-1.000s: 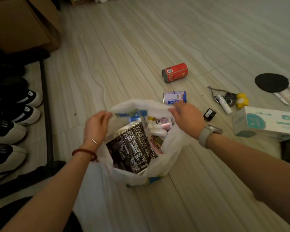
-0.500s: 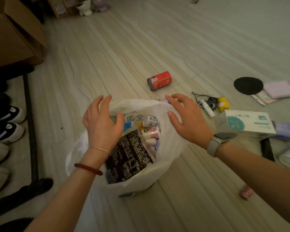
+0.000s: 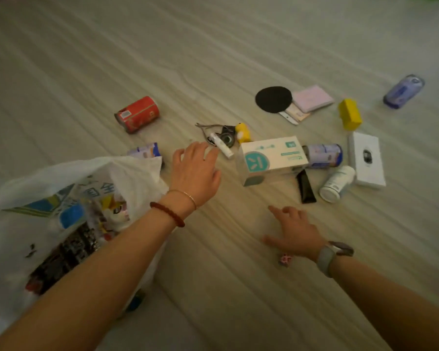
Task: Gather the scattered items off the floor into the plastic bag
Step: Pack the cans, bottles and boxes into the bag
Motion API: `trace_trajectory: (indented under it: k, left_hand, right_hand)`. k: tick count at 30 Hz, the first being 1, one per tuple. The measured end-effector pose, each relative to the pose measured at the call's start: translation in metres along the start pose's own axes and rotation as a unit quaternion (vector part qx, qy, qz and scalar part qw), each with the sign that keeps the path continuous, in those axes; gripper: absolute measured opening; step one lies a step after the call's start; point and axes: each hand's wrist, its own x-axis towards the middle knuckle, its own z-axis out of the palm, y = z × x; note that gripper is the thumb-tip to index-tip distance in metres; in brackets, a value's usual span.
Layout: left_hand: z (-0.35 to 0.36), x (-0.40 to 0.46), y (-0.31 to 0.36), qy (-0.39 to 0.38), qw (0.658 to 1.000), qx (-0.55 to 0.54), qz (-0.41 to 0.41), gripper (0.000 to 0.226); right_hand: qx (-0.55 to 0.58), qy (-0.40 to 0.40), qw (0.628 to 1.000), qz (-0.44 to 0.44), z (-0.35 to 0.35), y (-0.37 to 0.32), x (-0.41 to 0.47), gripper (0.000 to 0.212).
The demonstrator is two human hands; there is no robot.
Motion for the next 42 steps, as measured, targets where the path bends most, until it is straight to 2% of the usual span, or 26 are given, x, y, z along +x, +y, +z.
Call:
trace_trajectory:
  k: [3, 5, 7, 9, 12, 14, 17, 19, 20, 22, 24, 25, 26, 28, 30, 33, 35, 36, 37, 39, 40, 42]
  left_hand:
    - [0.04, 0.015, -0.006, -0.136, 0.99, 0.026, -0.04, 0.058]
    - [0.06, 0.021, -0.013, -0.192, 0.979, 0.022, -0.068, 0.064]
    - [0.071, 0.026, -0.018, -0.226, 0.971, 0.008, -0.079, 0.065]
    - [0.076, 0.029, -0.021, -0.207, 0.975, 0.001, -0.078, 0.06]
    - [0.077, 0.029, -0.019, -0.153, 0.985, 0.005, -0.08, 0.045]
    - [0.077, 0.026, -0.015, -0.153, 0.984, -0.013, -0.09, 0.04]
    - [0.07, 0.018, -0.008, -0.179, 0.976, -0.046, -0.114, 0.045]
    - [0.056, 0.007, 0.0, -0.176, 0.978, -0.055, -0.093, 0.051]
    - [0.046, -0.001, 0.004, -0.153, 0.984, -0.063, -0.07, 0.052]
    - [0.018, -0.023, 0.009, -0.057, 0.993, -0.098, -0.009, 0.051]
    - [-0.018, -0.045, 0.008, 0.042, 0.989, -0.141, 0.027, 0.049]
    - [-0.035, -0.055, 0.004, 0.076, 0.984, -0.161, 0.03, 0.049]
    - [-0.05, -0.065, -0.002, 0.097, 0.979, -0.179, 0.024, 0.05]
    - [-0.072, -0.084, -0.018, 0.134, 0.969, -0.209, -0.012, 0.049]
    - [-0.086, -0.103, -0.037, 0.168, 0.956, -0.227, -0.078, 0.05]
    - [-0.091, -0.132, -0.069, 0.176, 0.943, -0.216, -0.181, 0.046]
    - [-0.09, -0.152, -0.09, 0.164, 0.939, -0.189, -0.235, 0.043]
    - [-0.088, -0.162, -0.099, 0.158, 0.938, -0.173, -0.257, 0.044]
    - [-0.086, -0.17, -0.108, 0.15, 0.937, -0.156, -0.275, 0.045]
    - [-0.079, -0.184, -0.121, 0.128, 0.937, -0.127, -0.3, 0.048]
    - [-0.074, -0.189, -0.126, 0.117, 0.937, -0.119, -0.308, 0.05]
    - [-0.064, -0.194, -0.132, 0.096, 0.936, -0.115, -0.319, 0.05]
  right_hand:
    - [-0.064, -0.085, 0.994, -0.022, 0.022, 0.018, -0.004, 0.098]
    - [-0.09, -0.071, 0.992, -0.05, 0.03, 0.022, -0.003, 0.09]
    - [-0.088, -0.018, 0.994, -0.067, 0.031, 0.021, -0.001, 0.071]
    - [-0.096, 0.017, 0.991, -0.087, 0.029, 0.018, 0.001, 0.057]
    - [-0.096, 0.056, 0.986, -0.123, 0.029, 0.014, 0.005, 0.052]
    - [-0.059, 0.082, 0.985, -0.143, 0.029, 0.008, 0.006, 0.051]
    - [0.022, 0.124, 0.977, -0.172, 0.025, -0.005, 0.007, 0.053]
    - [0.076, 0.171, 0.963, -0.195, 0.018, -0.015, 0.005, 0.058]
    - [0.097, 0.193, 0.955, -0.203, 0.013, -0.02, 0.003, 0.059]
    - [0.131, 0.234, 0.938, -0.219, 0.005, -0.028, 0.001, 0.055]
    - [0.21, 0.23, 0.931, -0.188, -0.002, -0.037, -0.002, 0.042]
    - [0.289, 0.208, 0.921, -0.157, -0.005, -0.043, -0.004, 0.034]
    - [0.396, 0.167, 0.896, -0.115, -0.009, -0.051, -0.006, 0.031]
    - [0.594, 0.067, 0.801, -0.031, -0.016, -0.072, -0.011, 0.042]
    - [0.678, 0.005, 0.735, -0.006, -0.023, -0.096, -0.017, 0.053]
    - [0.711, -0.031, 0.701, -0.05, -0.035, -0.139, -0.028, 0.05]
    - [0.695, -0.025, 0.709, -0.117, -0.045, -0.168, -0.038, 0.03]
    - [0.666, -0.011, 0.729, -0.159, -0.049, -0.181, -0.044, 0.019]
    - [0.608, 0.017, 0.766, -0.208, -0.053, -0.192, -0.049, 0.021]
    - [0.421, 0.079, 0.851, -0.303, -0.055, -0.21, -0.059, 0.035]
    - [0.31, 0.106, 0.883, -0.337, -0.054, -0.22, -0.063, 0.038]
    - [0.123, 0.15, 0.908, -0.371, -0.043, -0.235, -0.062, 0.038]
